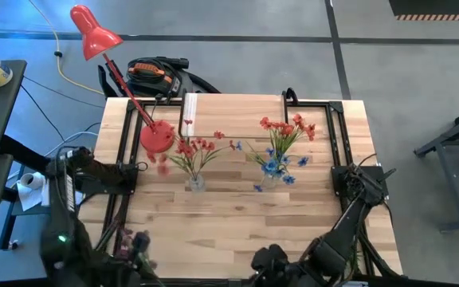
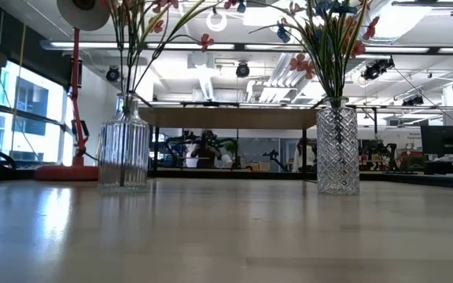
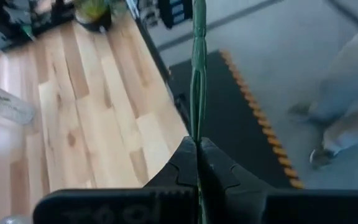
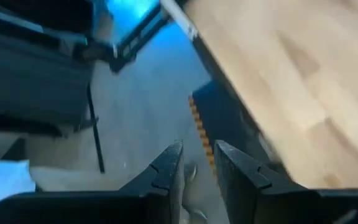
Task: Pick and place flowers into a vace then onto a shelf
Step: Put the purple flowers into the left transparent flower vase
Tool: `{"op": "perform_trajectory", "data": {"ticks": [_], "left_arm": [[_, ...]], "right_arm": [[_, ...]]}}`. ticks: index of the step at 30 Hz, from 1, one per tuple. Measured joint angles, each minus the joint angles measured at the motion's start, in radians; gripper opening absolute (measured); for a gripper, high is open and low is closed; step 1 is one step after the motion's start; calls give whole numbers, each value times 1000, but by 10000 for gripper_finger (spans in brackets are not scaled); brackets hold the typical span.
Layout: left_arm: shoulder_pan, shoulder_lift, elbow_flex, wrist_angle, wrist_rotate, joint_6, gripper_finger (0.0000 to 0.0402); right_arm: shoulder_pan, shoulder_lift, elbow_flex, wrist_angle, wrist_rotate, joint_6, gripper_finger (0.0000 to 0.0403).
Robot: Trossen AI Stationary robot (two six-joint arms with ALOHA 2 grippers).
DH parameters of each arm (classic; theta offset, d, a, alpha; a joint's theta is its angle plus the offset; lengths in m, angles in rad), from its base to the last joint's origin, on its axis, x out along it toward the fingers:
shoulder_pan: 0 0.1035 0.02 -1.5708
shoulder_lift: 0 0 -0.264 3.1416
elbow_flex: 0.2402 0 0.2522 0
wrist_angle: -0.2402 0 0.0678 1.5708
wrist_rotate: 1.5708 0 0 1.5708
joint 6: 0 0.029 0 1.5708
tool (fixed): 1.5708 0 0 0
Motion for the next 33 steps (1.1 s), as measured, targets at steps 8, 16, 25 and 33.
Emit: {"op": "perform_trajectory", "data": {"ticks": [8,16,25,33], "left_arm": [[37,133,-62,-28,11,9,32],[72,320,-60,-121,42,142,32],[56,437,-10,-387,-91,222,32],[59,452,72,-413,-315,454,33]], "right_arm": [[-9,21,0,74,-57,-102,80],[-89,85,1,175,-275,-244,58],[-153,205,0,226,-271,-285,72],[-211,236,0,386,-135,-377,125]]}}
